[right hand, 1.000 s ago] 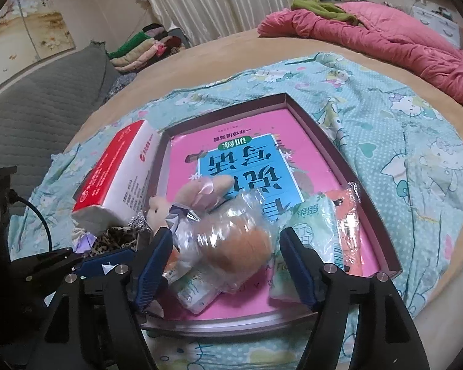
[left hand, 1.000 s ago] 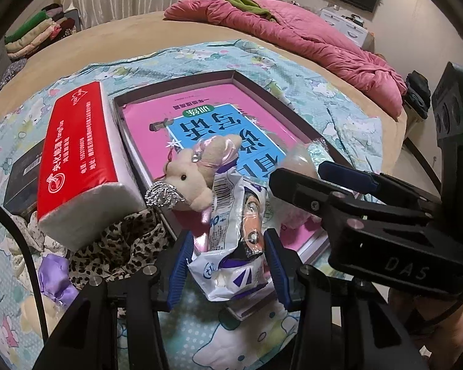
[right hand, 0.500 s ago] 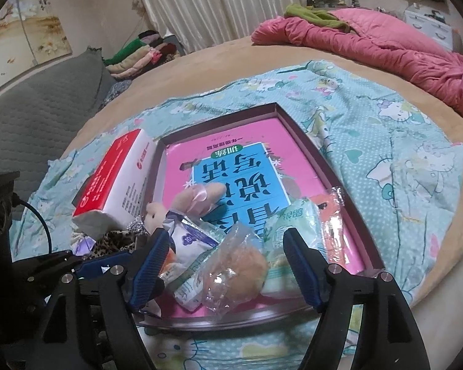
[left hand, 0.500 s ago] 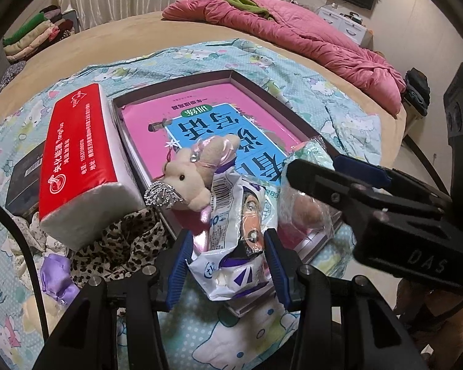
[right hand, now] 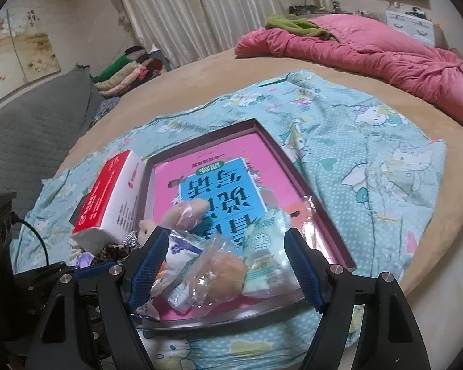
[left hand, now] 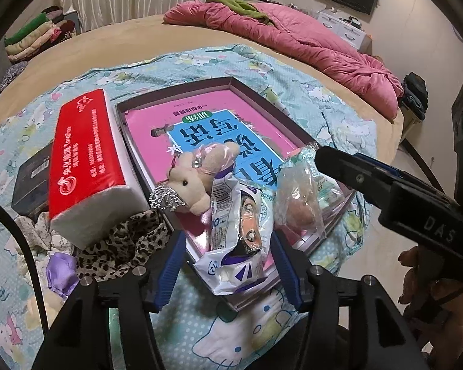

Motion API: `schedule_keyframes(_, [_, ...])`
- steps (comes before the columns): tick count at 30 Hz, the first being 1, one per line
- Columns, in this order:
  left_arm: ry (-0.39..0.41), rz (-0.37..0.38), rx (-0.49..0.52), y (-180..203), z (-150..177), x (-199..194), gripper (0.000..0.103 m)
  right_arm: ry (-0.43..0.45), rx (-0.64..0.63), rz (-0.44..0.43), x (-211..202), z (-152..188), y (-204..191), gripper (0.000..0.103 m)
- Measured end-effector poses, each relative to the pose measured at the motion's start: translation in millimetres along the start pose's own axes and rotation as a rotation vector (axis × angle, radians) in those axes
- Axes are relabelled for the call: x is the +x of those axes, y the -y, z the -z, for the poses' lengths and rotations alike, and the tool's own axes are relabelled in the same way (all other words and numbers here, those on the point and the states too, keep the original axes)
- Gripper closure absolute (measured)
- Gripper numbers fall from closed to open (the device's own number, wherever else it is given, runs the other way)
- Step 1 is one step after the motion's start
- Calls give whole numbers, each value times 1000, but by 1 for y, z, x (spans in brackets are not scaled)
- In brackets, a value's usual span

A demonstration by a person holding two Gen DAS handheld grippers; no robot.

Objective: Organize soft objects
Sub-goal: 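Lower both items onto the pink book and open both tools, then raise both open tools and move them back toward the remaining soft items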

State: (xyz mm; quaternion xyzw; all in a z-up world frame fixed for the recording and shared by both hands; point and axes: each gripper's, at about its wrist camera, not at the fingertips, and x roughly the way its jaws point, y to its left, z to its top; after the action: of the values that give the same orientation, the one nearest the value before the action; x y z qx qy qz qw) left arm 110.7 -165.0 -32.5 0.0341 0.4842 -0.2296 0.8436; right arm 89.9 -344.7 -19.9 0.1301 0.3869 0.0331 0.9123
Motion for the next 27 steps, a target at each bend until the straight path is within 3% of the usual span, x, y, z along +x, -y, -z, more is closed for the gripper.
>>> schedule_keyframes(2, [9,-7,2,0,0,-4,39,2,9,6,-1,0,2,24])
schedule_keyframes(11, [43,-45,-6,-3,0,-23,32,19,9,22,-12,-2,0,24])
schedule_keyframes(27, [71,-119,-33,-15,3,-49,26,58,-34,21,-32,-8,-21,24])
